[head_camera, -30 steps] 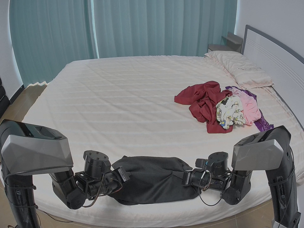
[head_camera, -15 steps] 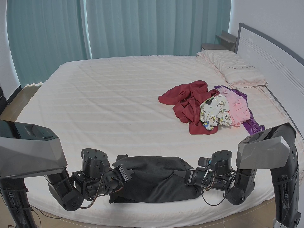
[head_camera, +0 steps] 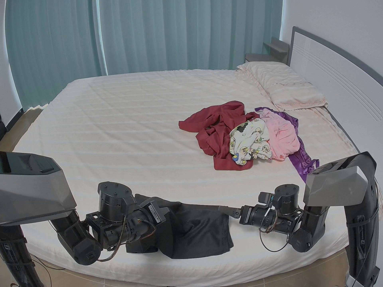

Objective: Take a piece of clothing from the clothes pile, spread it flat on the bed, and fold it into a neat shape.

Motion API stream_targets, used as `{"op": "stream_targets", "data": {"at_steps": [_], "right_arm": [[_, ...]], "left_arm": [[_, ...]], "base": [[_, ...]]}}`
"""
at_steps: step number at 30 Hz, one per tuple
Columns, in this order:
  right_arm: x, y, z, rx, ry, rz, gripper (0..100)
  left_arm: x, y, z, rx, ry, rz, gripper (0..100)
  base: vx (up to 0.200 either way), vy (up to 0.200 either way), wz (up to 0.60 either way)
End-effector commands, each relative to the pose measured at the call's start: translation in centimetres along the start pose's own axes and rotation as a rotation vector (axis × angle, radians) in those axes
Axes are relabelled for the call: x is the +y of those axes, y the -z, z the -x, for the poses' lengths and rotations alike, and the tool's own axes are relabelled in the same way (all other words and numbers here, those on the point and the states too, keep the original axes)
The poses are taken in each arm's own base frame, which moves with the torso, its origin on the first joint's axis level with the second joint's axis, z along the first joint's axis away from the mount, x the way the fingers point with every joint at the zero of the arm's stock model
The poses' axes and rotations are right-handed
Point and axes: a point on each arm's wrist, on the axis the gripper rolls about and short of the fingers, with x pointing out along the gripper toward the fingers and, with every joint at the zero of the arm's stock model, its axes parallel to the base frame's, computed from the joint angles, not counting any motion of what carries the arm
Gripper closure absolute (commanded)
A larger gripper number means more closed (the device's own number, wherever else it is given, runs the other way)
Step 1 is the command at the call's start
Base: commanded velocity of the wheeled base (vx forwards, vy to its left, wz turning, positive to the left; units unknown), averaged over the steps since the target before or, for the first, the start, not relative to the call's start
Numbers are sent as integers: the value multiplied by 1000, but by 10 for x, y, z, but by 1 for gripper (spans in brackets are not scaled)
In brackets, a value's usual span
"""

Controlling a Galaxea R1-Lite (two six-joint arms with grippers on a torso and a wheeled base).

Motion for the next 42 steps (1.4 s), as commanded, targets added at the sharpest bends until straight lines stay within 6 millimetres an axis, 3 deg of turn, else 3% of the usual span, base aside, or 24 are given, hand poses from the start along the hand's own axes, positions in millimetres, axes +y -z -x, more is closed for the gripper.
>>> {"op": "stream_targets", "data": {"at_steps": [1,7,13,18,22,32,38,42], "right_arm": [[-9,-14,6,-56,16,-11,0],[-12,-17,8,-82,13,-11,0],[-15,-24,10,-108,19,-23,0],[-22,-39,14,-174,16,-73,0],[-30,-48,16,-208,31,-82,0],[-35,-59,20,-247,38,-84,0],[-35,-58,20,-245,37,-85,0],[-34,-57,19,-240,36,-84,0]], "left_arm": [[-23,-6,11,-29,81,-16,100],[-56,-4,21,-11,157,-46,100],[-92,-14,34,-4,208,-48,100],[-129,-21,49,-19,303,-60,100],[-144,-19,58,-5,335,-69,100],[-144,-16,54,13,333,-31,100],[-112,-21,24,19,205,3,100],[-87,-16,25,56,133,55,100]], "base": [[0,-200,0],[0,-200,0],[0,-200,0],[0,-200,0],[0,-200,0],[0,-180,0],[0,0,0],[0,0,0]]}}
